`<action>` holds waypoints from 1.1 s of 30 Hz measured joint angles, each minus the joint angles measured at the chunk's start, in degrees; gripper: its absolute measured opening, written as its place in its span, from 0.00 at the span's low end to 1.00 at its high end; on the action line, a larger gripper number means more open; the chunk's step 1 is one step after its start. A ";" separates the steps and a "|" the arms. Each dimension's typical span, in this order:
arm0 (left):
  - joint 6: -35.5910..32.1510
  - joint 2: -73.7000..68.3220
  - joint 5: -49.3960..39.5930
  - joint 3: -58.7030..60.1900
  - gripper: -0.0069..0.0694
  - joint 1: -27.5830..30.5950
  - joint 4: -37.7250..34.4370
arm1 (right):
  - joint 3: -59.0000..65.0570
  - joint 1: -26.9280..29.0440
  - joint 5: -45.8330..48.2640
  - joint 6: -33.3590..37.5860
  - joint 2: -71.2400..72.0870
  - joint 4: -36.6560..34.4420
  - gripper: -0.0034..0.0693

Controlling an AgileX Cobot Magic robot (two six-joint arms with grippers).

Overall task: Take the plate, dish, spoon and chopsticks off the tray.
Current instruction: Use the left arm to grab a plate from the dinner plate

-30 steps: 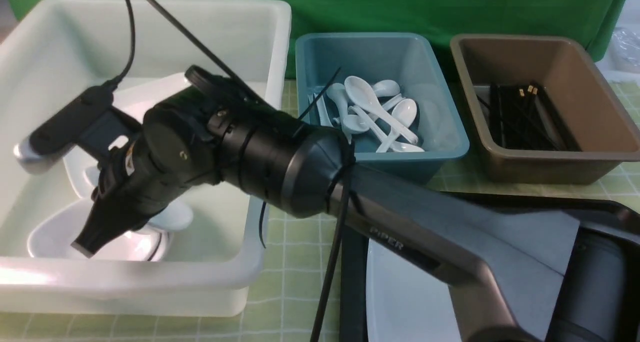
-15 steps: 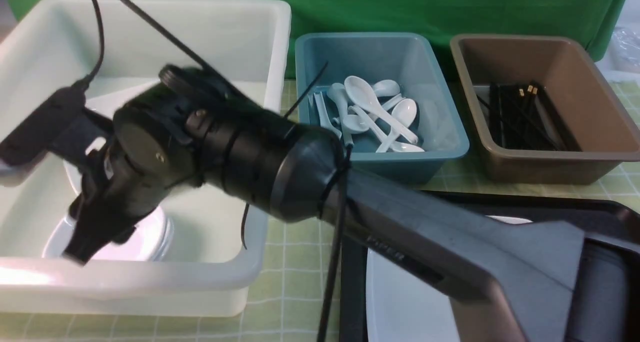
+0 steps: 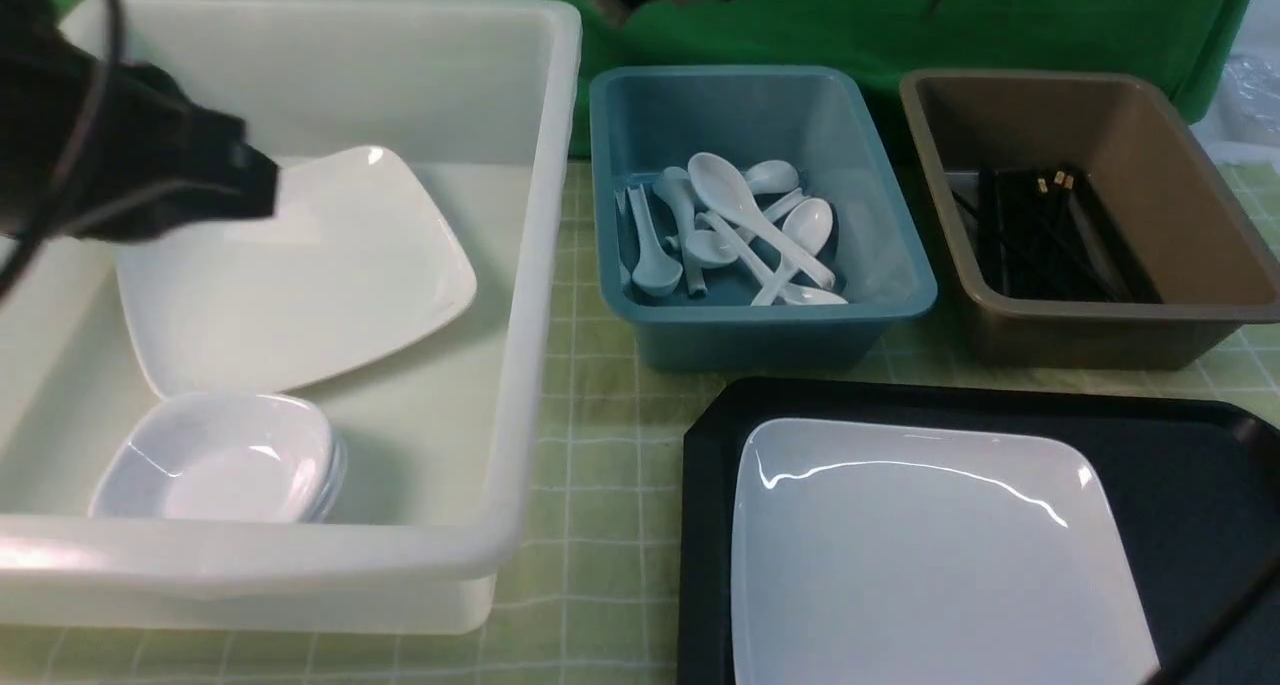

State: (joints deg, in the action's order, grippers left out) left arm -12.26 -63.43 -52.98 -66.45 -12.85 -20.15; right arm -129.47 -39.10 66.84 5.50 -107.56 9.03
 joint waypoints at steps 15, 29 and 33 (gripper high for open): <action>7.53 -19.86 1.57 0.00 0.09 0.73 16.06 | 46.74 12.13 -10.36 -0.09 28.18 -4.59 0.07; 2.00 -37.56 2.83 0.00 0.09 0.62 11.56 | 51.52 12.24 -15.91 -0.12 29.41 -4.67 0.07; 6.32 -39.20 0.72 -0.05 0.09 0.57 16.08 | 51.52 12.24 -15.98 -0.12 29.41 -4.67 0.07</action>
State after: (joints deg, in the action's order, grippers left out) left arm -5.94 -102.63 -52.27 -66.50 -12.28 -4.06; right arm -77.95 -26.86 50.85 5.39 -78.14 4.36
